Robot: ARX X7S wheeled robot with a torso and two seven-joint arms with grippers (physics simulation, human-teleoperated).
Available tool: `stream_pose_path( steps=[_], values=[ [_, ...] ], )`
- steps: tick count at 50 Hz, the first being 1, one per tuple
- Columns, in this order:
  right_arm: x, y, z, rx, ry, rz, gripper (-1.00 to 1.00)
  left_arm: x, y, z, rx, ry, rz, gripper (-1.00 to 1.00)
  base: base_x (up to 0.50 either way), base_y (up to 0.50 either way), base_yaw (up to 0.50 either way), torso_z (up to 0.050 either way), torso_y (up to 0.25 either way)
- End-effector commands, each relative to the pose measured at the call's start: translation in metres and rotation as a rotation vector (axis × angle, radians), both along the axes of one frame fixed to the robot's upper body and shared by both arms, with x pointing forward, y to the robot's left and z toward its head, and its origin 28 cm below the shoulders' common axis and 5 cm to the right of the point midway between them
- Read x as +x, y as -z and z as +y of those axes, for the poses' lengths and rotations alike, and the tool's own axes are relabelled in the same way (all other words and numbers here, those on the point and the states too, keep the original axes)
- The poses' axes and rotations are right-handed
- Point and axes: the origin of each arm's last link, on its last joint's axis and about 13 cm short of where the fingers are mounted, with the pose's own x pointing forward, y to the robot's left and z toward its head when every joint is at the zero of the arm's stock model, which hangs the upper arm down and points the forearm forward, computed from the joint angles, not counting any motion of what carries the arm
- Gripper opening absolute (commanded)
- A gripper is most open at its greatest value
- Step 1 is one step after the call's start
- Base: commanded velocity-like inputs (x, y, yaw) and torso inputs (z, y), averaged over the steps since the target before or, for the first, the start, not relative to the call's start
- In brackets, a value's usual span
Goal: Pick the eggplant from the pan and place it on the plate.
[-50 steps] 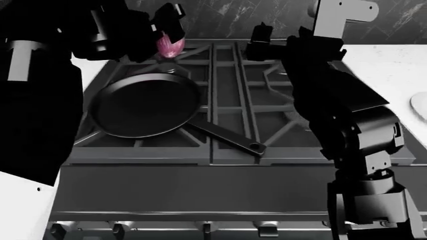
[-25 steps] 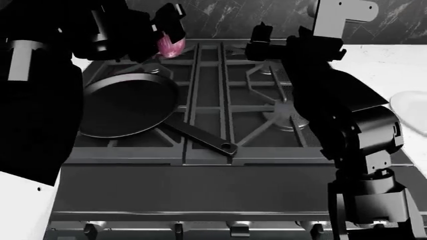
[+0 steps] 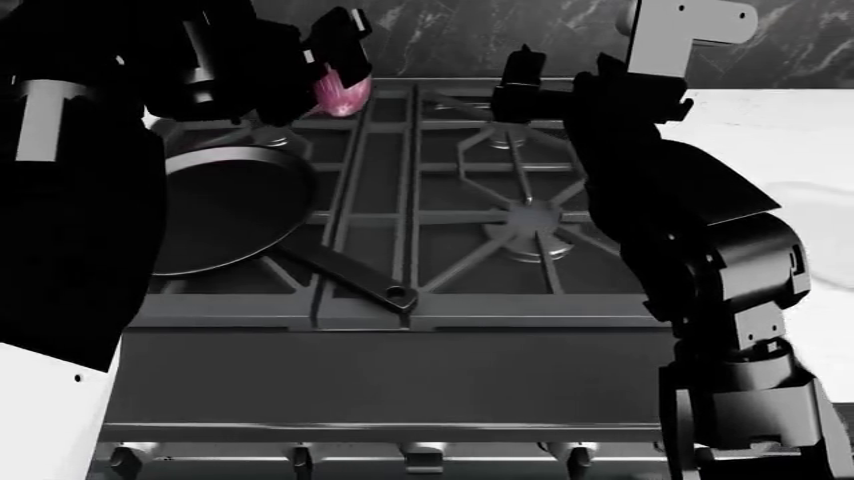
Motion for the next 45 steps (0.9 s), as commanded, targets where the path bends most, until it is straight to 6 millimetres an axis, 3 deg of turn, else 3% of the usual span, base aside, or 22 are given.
stream_pose_path(
  steps=[1,45],
  values=[
    [0.0006,0.0010,0.0008,0.000,-0.001,0.001,1.00,-0.0005,-0.0019,-0.0006,-0.016,0.004,-0.002,-1.00,0.00,-0.14,0.00,0.000,0.000],
    [-0.0006,-0.0006,0.0006,0.002,-0.004,-0.005,1.00,-0.0005,-0.0018,-0.0006,-0.019,0.008,-0.003,-1.00,0.00,-0.13,0.00,0.000,0.000]
  ],
)
